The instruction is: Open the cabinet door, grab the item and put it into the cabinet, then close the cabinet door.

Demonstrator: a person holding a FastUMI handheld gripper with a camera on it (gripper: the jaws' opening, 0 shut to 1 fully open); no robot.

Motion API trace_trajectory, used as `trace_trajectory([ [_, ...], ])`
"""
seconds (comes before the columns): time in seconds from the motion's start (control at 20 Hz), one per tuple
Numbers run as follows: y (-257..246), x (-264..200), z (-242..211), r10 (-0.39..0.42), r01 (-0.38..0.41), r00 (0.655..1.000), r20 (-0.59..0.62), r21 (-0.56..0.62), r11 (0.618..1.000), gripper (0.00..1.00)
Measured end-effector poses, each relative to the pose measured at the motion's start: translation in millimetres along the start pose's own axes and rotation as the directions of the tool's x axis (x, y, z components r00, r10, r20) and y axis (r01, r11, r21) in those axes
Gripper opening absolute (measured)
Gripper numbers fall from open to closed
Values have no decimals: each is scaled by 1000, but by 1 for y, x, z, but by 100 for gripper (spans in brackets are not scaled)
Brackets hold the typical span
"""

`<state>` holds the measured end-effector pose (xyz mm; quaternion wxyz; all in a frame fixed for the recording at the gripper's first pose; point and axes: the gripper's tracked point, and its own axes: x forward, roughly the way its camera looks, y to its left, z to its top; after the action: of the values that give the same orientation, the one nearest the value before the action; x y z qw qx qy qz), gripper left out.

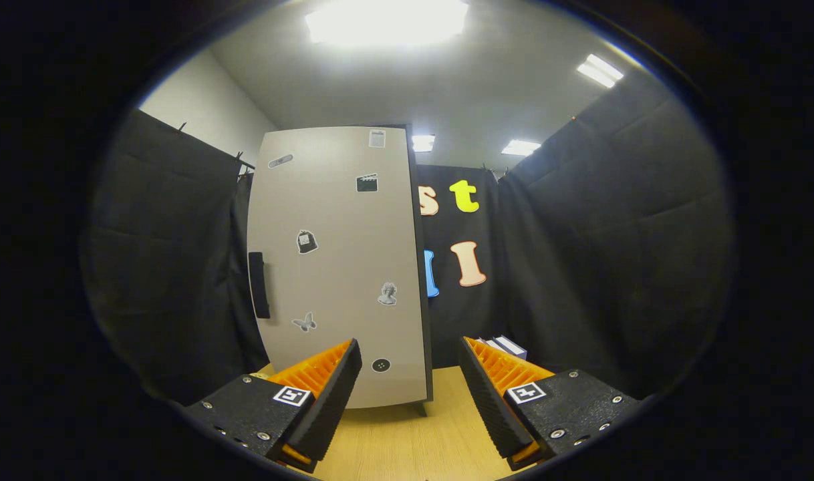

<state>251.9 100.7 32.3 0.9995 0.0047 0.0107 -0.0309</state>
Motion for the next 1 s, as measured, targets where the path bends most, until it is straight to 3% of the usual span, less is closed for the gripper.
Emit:
trace_trajectory([
  [1.0, 2, 10, 10, 5, -4, 999, 35, -10, 1000, 91],
])
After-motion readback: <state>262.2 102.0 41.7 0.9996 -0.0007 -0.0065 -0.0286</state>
